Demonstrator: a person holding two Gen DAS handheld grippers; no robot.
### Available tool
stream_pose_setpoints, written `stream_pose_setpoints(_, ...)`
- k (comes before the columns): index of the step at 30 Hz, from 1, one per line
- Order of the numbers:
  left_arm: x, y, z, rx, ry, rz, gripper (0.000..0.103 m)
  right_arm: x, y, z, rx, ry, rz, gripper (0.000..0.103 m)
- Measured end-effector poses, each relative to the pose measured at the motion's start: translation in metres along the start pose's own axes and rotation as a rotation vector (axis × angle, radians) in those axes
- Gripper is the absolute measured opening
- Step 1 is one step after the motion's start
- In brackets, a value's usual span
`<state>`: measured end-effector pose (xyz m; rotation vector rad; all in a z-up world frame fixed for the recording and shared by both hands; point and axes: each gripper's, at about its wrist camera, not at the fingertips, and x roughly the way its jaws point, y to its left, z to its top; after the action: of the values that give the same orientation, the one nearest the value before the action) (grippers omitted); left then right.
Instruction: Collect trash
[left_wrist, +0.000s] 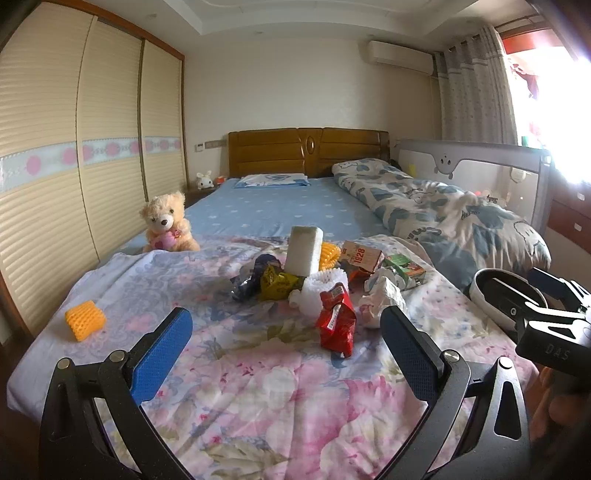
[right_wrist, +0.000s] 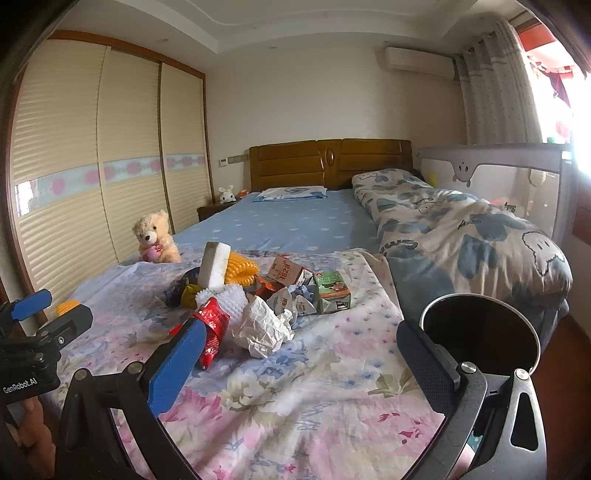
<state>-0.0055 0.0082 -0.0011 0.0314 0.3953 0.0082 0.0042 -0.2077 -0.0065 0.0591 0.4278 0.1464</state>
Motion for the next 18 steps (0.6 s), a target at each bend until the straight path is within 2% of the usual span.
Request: stream_pose_setpoints(18,-0.0003,-0.001,-0.0025,0.0,0.0,-0.001,0.103,0.0025,0.0031,-0.0015,0.002,0.008,0.013,0.103)
